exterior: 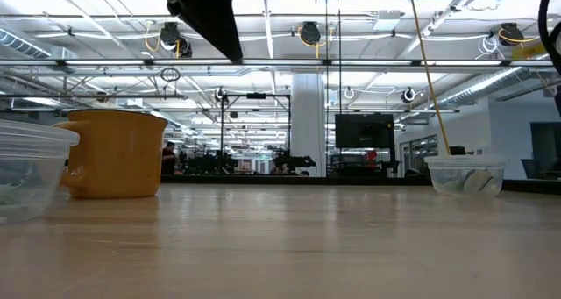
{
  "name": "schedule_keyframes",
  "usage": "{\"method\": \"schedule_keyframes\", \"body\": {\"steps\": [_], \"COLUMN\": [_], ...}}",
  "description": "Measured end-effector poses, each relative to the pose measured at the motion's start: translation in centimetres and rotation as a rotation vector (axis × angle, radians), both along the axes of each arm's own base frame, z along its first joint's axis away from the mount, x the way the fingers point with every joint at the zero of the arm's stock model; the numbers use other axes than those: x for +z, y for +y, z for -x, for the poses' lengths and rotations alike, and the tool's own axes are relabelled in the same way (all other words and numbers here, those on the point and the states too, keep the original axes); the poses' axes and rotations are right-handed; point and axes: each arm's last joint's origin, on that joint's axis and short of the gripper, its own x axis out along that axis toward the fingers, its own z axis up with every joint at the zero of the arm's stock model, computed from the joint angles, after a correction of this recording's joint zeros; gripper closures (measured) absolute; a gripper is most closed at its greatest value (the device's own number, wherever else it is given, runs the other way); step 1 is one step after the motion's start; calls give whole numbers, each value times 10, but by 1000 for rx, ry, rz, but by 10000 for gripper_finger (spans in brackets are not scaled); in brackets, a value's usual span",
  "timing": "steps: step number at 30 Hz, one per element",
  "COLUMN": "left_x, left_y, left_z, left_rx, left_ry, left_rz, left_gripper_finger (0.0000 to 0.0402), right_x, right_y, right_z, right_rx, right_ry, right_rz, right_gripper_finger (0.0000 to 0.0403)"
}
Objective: Pick and place Stevia / Truvia into bins
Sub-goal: Put the stevia packet into the top transparent container
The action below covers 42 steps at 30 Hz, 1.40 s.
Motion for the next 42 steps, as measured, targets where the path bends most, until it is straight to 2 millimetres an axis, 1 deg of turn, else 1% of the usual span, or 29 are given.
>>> {"method": "schedule_keyframes", "body": {"steps": [10, 22, 26, 30, 33, 36, 38, 40, 42], "left_x": [1, 1, 1, 1, 1, 1, 1, 1, 1], "left_y": [-1, -1, -1, -1, -1, -1, -1, -1, -1], "left_z": [-3, -3, -3, -3, -3, -3, -3, -3, -3], "left_rx": [-27, -27, -24, -23, -23, -30, -37, -38, -38], "left_ry": [-16, -16, -18, -20, -20, -16, -11, -11, -11], "left_rz": [-5, -4, -3, -2, -1, -7, -11, -12, -12], "left_gripper_finger": [350, 350, 350, 350, 350, 350, 350, 350, 350], "right_x": [-15, -21, -23, -23, -24, -21, -15, -7, 6], "right_y": [-7, -9, -10, -12, -13, -13, -12, -11, -9], "right_z": [6, 9, 10, 9, 8, 6, 4, 3, 0], "right_rx": [3, 3, 56, 73, 25, 44, 61, 57, 62], "right_ry": [30, 38, 2, -32, -3, -39, -60, -39, -13], "right_rz": [27, 36, 69, 103, 89, 132, 163, 200, 224], "right_gripper_finger": [381, 381, 381, 381, 385, 399, 400, 400, 402]}}
